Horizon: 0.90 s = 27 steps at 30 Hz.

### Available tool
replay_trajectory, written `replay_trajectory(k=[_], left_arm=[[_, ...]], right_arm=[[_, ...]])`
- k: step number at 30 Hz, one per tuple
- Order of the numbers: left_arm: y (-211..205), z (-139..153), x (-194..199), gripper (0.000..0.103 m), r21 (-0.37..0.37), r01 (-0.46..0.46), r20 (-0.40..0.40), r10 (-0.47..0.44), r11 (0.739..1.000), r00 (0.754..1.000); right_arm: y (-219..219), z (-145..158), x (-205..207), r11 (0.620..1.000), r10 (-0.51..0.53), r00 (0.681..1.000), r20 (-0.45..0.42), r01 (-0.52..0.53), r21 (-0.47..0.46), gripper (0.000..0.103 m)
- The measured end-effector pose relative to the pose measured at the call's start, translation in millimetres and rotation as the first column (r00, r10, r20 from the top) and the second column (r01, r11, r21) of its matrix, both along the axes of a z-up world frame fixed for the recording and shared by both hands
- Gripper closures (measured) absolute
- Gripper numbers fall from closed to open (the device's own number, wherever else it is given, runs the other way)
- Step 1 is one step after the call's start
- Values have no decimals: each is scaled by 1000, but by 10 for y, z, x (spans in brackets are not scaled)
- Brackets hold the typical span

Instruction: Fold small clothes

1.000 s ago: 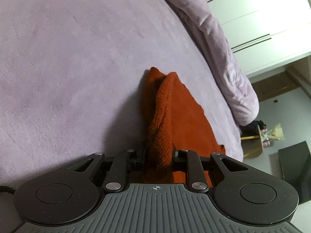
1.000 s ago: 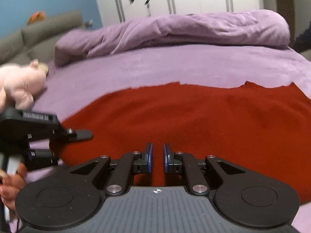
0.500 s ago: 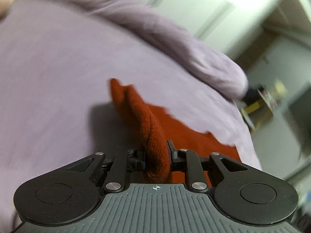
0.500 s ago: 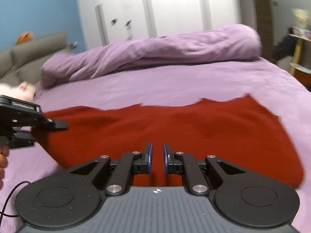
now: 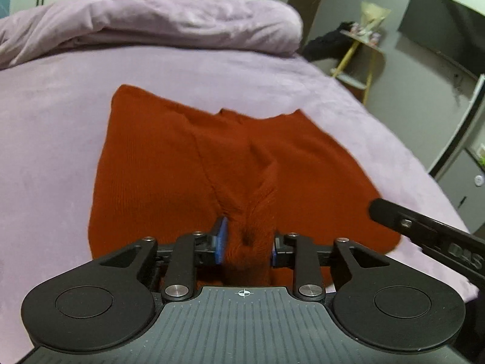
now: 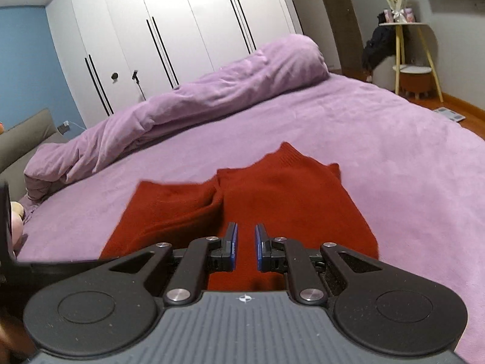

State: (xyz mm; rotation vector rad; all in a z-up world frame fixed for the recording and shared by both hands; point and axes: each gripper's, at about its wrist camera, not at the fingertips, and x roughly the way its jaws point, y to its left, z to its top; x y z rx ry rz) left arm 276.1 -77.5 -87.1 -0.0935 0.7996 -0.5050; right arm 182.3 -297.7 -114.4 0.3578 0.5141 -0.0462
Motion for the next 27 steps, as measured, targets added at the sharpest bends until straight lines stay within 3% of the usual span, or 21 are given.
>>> replay_trajectory(k=[3,6,9,12,14,18,19,21,23,27], left_arm=[[222,191,-176,63,-61,29,3,-29,998,1000],[520,357,-345,63,-119,-15,9,16,993,1000],[732,429,-401,62,-103,-94,33,98,990,995],[872,351,-333,62,-78,-169,-11,169,982,986],[925,291,-309,62,-65,-195,-43,193,979,980],[935,194,-298,60,-34,-198,-56,195,980,979],[910,154,-265,60,-29,-199,-64,196,980,978],[912,106,-243,59,-24,-204,-82,201,979,976],[902,58,-207,59,-28,-212,-96,208,977,973],[911,12,-217,55,-31,-215,-110,210,976,971]], right_arm=[[-3,10,1,1000,23,1000,-10,-23,-6,91],[96,87,-5,997,70,998,-2,-70,36,91],[286,180,92,989,136,990,28,-137,46,92],[508,213,225,975,215,976,28,-216,43,92],[611,133,350,969,244,969,-25,-243,42,92],[673,-302,524,969,215,952,-216,-235,-71,91],[616,-344,492,971,219,957,-192,-233,-52,91],[520,-304,454,976,204,959,-199,-215,-34,102],[462,-243,416,981,180,963,-200,-190,-30,102],[426,-43,327,982,188,976,-108,-190,-4,97]])
